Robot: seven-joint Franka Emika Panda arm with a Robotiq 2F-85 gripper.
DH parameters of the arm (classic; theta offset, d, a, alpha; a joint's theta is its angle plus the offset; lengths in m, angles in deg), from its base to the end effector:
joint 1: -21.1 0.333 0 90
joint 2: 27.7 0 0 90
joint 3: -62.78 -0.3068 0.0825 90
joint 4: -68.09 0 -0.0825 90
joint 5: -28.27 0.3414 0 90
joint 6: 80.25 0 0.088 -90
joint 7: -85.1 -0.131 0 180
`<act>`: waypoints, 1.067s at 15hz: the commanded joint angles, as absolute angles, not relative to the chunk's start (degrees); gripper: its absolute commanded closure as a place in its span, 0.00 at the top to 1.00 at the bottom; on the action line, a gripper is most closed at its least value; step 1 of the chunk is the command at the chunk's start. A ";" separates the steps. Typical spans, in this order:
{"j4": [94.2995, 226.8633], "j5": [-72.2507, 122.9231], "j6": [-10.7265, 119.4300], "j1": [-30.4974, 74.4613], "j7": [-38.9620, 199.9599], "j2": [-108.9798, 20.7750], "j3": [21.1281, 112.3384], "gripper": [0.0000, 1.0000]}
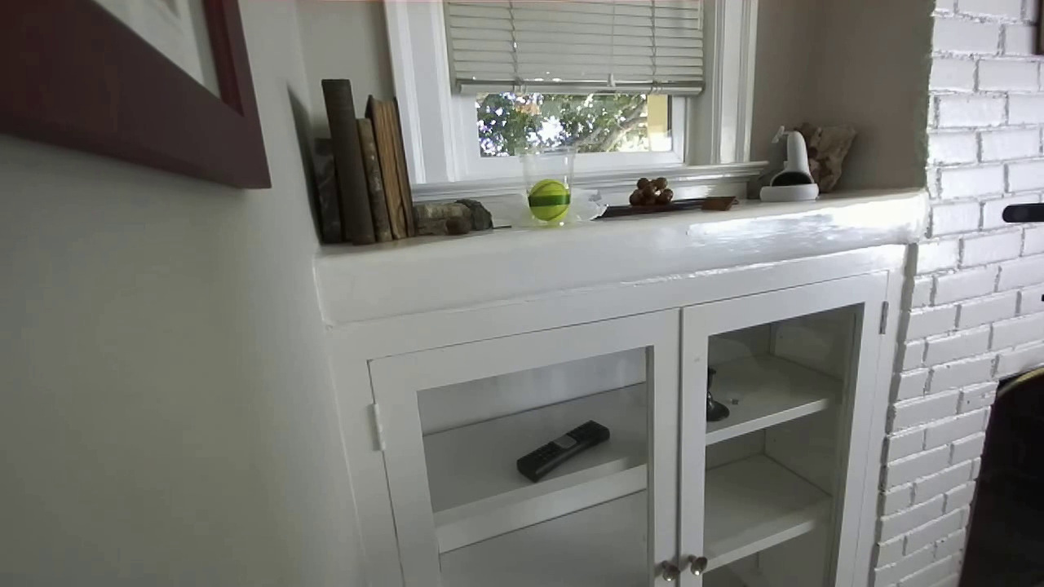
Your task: Close the blinds of the window
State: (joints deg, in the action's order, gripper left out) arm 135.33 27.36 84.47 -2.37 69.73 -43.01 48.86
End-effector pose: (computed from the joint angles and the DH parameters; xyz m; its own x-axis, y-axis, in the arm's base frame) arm 0.6120 -0.1380 0.8063 0.0677 -0.3275 0.9424 -0.2012 -0.9297 -0.3086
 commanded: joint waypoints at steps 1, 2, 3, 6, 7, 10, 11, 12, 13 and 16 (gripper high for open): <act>131.99 23.84 84.00 -1.53 65.57 -44.02 52.47 0.01; 131.24 23.28 83.89 -1.45 65.08 -44.26 53.33 0.01; 130.30 22.76 83.78 -1.32 64.70 -44.64 54.16 0.01; 127.82 21.56 83.79 -0.73 63.80 -45.87 56.16 0.01; 126.70 21.53 83.58 -0.59 63.74 -46.42 56.64 0.01; 122.09 21.27 83.22 -0.21 63.95 -48.75 58.27 0.01; 120.46 21.41 83.09 -0.07 64.00 -49.58 58.81 0.01; 118.62 21.72 82.84 -0.04 64.15 -50.55 59.16 0.01; 116.99 21.75 82.62 0.06 64.34 -51.44 59.58 0.01; 111.91 21.94 81.70 0.59 64.22 -54.13 60.77 0.01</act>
